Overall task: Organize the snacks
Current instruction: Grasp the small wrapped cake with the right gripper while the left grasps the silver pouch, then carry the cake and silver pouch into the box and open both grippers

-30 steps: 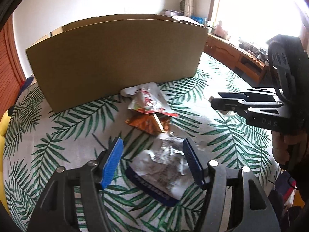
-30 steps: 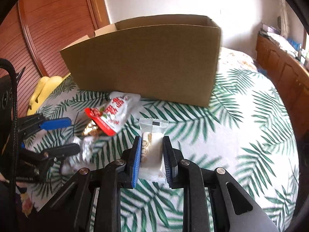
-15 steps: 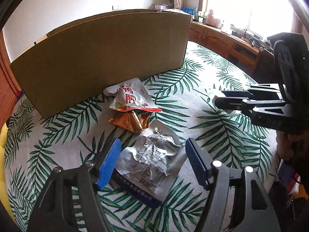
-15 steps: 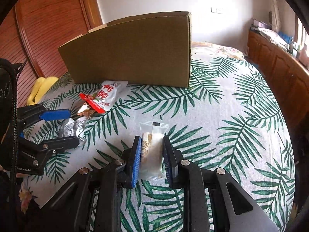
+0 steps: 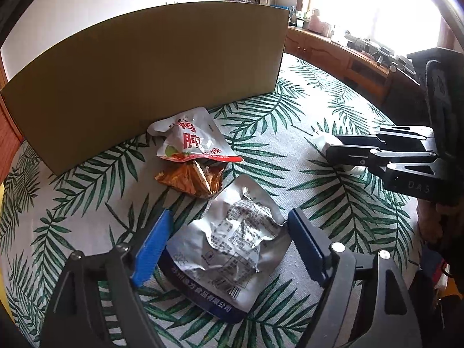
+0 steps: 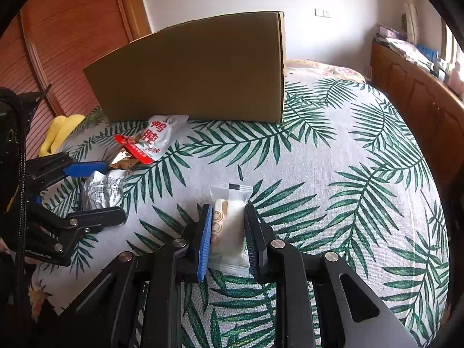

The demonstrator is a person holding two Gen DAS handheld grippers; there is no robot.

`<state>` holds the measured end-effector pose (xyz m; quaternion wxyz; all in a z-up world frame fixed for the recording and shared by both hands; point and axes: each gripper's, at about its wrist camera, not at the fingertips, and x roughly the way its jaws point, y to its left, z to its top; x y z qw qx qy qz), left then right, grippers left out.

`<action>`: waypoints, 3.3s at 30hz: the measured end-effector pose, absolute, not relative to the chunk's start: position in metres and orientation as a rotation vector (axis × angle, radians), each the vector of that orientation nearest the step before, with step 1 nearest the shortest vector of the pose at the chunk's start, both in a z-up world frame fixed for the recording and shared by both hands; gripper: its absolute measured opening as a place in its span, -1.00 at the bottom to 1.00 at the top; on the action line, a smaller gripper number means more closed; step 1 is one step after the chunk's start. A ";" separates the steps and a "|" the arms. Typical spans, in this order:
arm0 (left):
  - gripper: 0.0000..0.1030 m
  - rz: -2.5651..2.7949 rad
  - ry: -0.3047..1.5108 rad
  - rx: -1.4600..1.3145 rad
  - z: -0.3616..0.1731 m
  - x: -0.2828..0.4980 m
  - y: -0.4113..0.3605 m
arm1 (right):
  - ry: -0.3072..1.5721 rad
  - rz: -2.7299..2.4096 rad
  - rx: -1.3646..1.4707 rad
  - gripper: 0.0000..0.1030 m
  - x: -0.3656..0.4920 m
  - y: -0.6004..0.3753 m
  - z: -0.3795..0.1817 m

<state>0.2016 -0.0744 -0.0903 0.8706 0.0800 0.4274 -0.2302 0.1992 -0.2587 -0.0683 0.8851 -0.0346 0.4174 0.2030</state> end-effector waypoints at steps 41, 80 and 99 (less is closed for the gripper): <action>-0.55 -0.461 0.799 0.072 -0.063 0.181 -0.066 | 0.831 0.427 -0.080 -0.61 0.195 -0.256 -0.066; -0.52 -0.328 0.544 0.145 0.048 0.307 -0.024 | 0.502 0.506 -0.211 -0.61 0.274 -0.205 0.088; -0.50 -0.319 0.633 0.109 -0.001 0.370 -0.018 | 0.599 0.521 -0.231 -0.61 0.341 -0.168 0.037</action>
